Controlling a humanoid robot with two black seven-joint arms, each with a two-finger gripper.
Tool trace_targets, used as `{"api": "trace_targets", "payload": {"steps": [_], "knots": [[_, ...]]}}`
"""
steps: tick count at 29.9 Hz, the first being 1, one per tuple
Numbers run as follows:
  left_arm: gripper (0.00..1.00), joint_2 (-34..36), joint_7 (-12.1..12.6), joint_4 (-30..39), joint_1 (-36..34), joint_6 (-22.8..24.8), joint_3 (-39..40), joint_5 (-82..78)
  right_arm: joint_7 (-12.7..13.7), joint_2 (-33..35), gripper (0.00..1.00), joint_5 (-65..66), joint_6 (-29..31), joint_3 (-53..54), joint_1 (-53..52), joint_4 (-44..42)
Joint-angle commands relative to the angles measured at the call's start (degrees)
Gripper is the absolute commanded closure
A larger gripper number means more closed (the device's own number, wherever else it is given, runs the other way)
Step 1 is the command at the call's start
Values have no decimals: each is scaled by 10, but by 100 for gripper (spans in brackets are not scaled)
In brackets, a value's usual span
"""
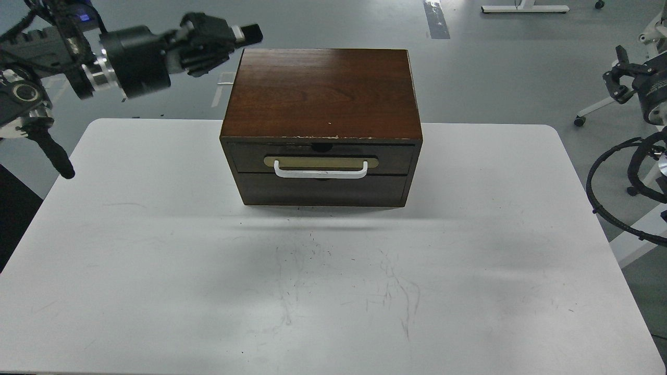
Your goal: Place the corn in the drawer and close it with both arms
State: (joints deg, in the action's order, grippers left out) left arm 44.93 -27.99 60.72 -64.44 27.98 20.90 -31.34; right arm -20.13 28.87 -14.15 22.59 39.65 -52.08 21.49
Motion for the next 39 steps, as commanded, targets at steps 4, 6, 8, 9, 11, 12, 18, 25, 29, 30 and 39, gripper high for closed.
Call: {"api": "trace_targets", "payload": {"steps": [4,6,8,9,11,12,18,25,29,30,39], "knots": [[21,-40,0,-152,1,0,2,220,1,-3,0,1,1,0,-11,0],[12,-58,0,-204,5,0,2,253,1,-7,0,0,0,1,-11,0],[10,-66,0,-239,14,0,2,278,1,-13,0,0,1,3,-13,0],[10,-67,0,-246,16,0,2,285,0,-14,0,0,0,7,-13,0],[10,-71,0,-263,26,0,2,305,-2,-19,0,0,-1,11,-14,0],[10,-77,0,-275,36,0,2,319,-3,-20,0,0,-1,16,-14,0],[2,-114,25,-313,84,0,11,389,-4,-22,0,0,0,20,-7,0],[2,-168,40,-377,122,0,107,445,-3,-69,0,-2,27,22,7,-1],[2,-173,99,-394,131,0,140,450,11,-80,0,-18,54,23,10,-2],[1,-172,108,-394,136,0,149,456,18,-85,0,-23,54,23,11,-2],[1,-158,112,-384,157,0,159,458,21,-87,0,-24,54,23,9,-1]]}}
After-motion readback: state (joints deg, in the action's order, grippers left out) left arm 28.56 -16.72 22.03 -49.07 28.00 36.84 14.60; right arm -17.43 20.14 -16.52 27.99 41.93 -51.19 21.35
